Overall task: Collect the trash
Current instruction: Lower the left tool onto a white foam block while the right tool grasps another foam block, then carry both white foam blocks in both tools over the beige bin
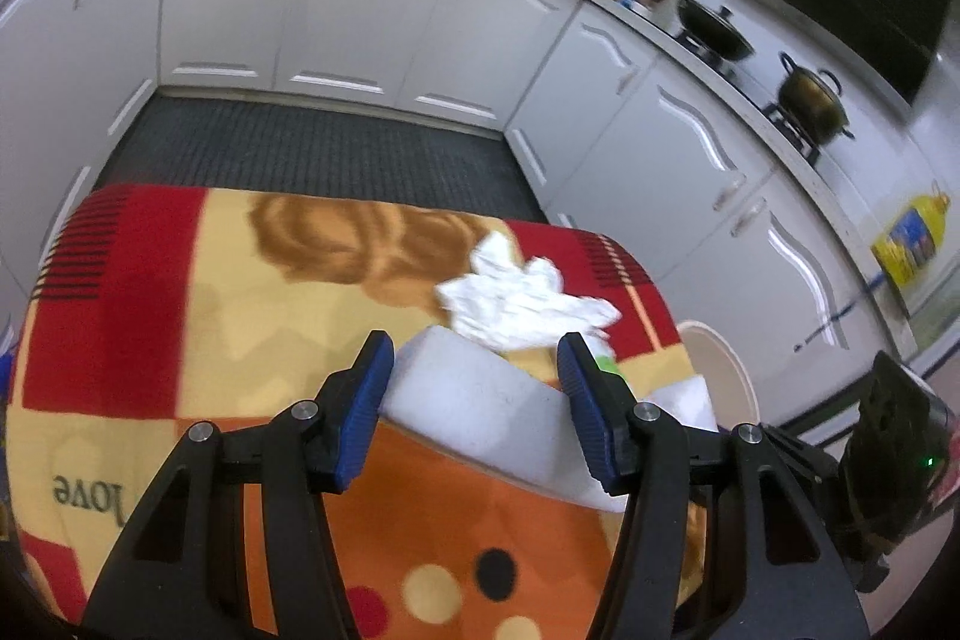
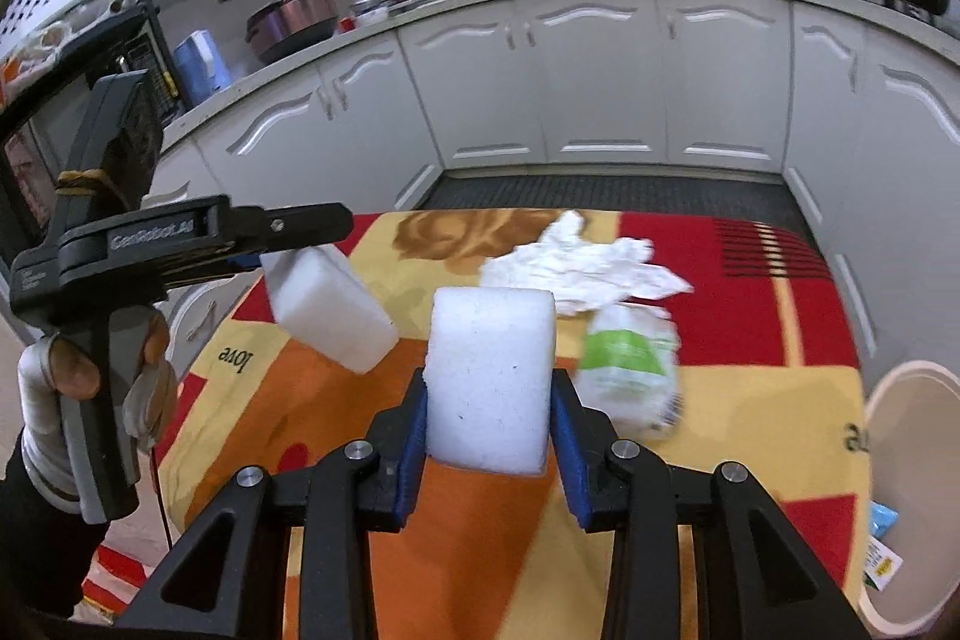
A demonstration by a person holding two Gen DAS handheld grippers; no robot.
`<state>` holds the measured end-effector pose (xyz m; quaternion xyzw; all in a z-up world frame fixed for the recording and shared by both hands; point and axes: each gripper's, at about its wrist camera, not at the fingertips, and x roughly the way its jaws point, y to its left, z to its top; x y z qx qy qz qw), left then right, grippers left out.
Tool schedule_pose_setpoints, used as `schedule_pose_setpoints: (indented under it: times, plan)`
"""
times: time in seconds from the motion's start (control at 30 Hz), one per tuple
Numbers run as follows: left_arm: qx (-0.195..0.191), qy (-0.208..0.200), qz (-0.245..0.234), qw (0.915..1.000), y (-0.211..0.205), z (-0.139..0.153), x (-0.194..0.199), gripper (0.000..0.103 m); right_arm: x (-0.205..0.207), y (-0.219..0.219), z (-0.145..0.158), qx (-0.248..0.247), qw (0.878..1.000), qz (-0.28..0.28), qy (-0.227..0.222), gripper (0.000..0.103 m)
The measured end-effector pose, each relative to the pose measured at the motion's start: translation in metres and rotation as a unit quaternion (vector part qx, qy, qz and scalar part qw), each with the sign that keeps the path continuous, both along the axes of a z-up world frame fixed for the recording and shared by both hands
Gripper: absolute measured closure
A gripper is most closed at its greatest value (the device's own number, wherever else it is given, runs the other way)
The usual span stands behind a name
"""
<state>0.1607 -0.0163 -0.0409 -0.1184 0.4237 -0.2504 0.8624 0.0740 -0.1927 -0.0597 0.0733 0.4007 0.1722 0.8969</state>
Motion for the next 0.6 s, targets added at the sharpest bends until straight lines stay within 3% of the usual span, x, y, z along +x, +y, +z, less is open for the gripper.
schedule_pose_setpoints:
  times: [0.6]
  plan:
    - [0.034,-0.013,-0.084,0.9958,-0.111,-0.001,-0.049,0.048,-0.052,-0.088,0.002,-0.018,0.996,-0.086,-0.002,0.067]
